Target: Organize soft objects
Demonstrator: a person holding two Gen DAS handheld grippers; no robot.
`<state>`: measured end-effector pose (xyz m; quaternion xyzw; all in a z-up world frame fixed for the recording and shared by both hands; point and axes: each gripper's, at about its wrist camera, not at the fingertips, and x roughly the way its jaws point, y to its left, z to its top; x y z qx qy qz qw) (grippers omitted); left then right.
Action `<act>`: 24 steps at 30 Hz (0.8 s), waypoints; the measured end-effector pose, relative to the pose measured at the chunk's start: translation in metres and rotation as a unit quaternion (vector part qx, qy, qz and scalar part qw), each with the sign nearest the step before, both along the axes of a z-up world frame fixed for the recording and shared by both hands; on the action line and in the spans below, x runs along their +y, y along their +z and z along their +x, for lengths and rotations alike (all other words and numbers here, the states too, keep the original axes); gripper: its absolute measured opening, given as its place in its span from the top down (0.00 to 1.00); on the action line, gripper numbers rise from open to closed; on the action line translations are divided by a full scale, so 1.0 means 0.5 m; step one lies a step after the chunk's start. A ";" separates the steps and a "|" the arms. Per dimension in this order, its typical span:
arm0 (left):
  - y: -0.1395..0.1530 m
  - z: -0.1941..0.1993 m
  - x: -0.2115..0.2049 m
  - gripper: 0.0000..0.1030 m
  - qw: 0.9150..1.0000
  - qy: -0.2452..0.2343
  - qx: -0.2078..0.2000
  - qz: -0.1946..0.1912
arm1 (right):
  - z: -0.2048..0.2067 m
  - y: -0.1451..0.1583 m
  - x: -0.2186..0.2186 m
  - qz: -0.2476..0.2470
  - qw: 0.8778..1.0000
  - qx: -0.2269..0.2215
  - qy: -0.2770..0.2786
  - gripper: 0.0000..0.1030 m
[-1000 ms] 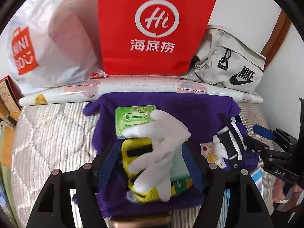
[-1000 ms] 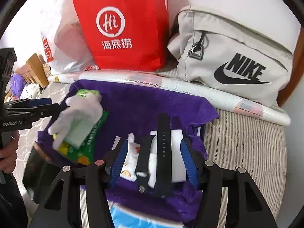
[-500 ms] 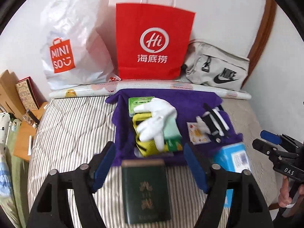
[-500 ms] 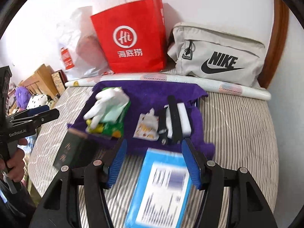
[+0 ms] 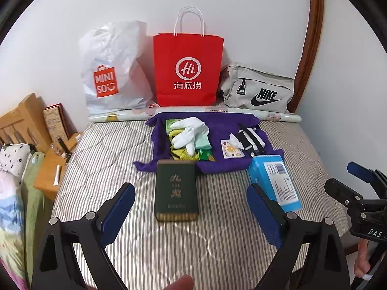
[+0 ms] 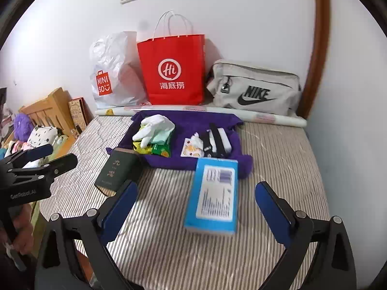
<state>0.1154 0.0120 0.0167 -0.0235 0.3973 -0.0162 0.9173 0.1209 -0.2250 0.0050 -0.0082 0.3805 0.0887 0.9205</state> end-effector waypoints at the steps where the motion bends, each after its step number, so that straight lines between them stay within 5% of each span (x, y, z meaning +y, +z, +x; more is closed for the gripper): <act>1: 0.004 -0.022 -0.003 0.09 1.000 0.004 -0.005 0.003 | -0.013 0.000 -0.003 0.004 1.000 0.002 -0.005 0.05; 14: 0.020 -0.167 -0.027 0.09 0.999 -0.007 -0.033 0.008 | -0.174 0.002 -0.027 0.035 0.999 -0.014 -0.016 0.05; 24: 0.028 -0.200 -0.041 0.09 0.999 -0.006 -0.044 0.017 | -0.212 0.010 -0.032 0.033 0.999 -0.027 -0.020 0.05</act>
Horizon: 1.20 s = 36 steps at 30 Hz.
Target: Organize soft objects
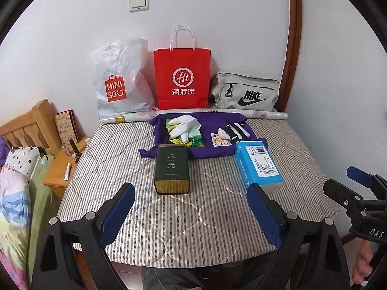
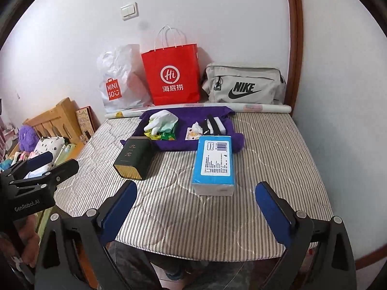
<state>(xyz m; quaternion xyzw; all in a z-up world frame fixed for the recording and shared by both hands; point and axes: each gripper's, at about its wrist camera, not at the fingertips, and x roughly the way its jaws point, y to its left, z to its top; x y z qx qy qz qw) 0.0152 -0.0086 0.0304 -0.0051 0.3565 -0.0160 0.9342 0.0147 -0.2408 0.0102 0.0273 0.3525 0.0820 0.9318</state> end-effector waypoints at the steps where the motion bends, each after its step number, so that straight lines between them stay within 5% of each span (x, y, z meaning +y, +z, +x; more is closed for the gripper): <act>1: 0.000 -0.003 -0.001 0.09 1.000 -0.001 0.000 -0.001 | -0.002 0.001 -0.002 0.001 1.000 -0.001 -0.001 0.05; 36: -0.010 -0.016 0.001 0.09 1.000 0.000 0.005 0.000 | -0.020 -0.009 0.014 -0.013 1.000 0.003 0.012 0.05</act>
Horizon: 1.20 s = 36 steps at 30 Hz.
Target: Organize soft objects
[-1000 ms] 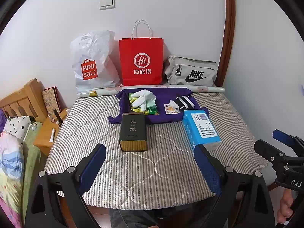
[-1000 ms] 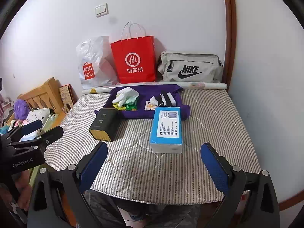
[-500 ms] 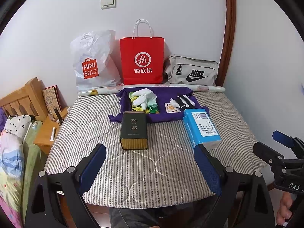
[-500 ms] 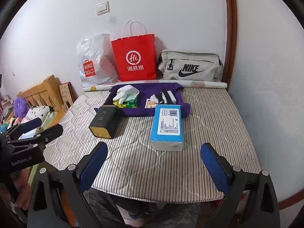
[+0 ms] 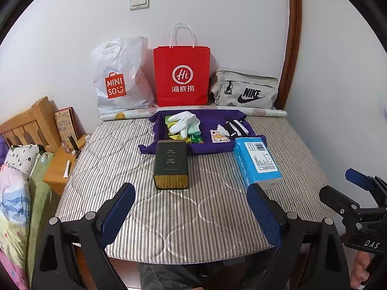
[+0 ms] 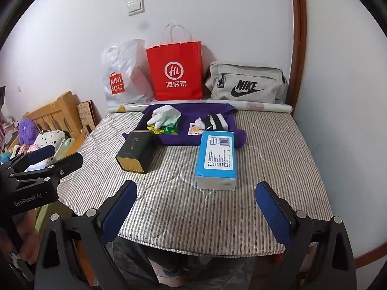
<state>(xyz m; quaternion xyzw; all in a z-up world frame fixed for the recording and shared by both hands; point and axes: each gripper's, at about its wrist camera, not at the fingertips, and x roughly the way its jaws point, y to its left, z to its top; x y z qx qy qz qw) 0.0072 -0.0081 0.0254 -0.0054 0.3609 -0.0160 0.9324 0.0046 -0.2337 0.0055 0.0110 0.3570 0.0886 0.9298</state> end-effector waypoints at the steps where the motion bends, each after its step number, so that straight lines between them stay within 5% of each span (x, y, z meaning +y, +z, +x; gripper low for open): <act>1: 0.000 0.000 0.000 0.09 1.000 -0.001 0.000 0.000 | 0.000 0.000 0.000 0.000 1.000 0.000 0.000 0.05; 36: -0.006 -0.005 0.000 0.09 1.000 0.000 0.003 -0.001 | -0.003 0.002 -0.003 0.004 1.000 0.000 -0.001 0.05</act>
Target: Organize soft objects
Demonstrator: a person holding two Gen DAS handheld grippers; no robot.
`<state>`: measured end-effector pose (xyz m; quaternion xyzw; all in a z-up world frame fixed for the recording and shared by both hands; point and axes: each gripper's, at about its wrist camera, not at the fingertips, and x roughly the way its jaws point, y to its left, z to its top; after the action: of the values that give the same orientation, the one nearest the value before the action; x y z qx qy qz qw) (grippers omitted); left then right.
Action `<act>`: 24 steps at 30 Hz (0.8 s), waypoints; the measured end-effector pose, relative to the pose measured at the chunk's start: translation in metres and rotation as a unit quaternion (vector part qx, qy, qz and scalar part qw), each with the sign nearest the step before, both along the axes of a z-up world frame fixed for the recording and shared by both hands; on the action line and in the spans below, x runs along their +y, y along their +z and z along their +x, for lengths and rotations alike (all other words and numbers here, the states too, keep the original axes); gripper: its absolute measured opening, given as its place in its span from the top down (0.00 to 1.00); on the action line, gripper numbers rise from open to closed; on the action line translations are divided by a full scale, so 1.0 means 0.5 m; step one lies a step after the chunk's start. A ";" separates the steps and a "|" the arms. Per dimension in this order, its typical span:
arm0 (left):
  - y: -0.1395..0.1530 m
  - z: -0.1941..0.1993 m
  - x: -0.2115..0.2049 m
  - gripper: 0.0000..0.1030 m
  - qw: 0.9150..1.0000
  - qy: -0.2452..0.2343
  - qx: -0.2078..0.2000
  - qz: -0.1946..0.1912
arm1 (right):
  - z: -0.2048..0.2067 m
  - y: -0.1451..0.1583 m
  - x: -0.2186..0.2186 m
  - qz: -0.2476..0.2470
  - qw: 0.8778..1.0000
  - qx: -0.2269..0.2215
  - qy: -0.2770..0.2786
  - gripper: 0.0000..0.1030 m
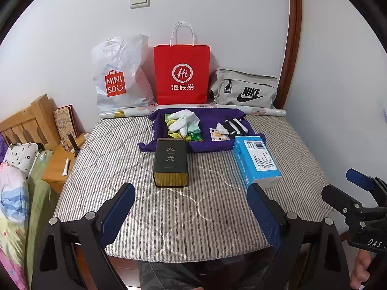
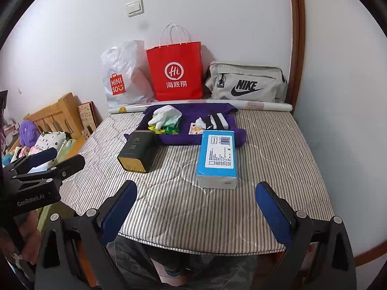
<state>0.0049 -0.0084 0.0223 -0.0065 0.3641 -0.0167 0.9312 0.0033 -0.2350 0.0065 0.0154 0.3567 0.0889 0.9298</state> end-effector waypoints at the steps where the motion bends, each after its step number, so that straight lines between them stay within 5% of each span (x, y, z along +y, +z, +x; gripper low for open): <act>1: 0.000 0.000 0.000 0.09 1.000 0.000 0.000 0.000 | 0.000 0.000 0.000 0.000 1.000 0.000 -0.001 0.05; 24: 0.000 -0.002 -0.001 0.09 1.000 0.002 -0.001 0.000 | -0.003 -0.002 0.000 0.000 1.000 0.001 -0.002 0.05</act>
<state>0.0041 -0.0089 0.0222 -0.0066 0.3635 -0.0151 0.9315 0.0018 -0.2348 0.0052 0.0157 0.3578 0.0871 0.9296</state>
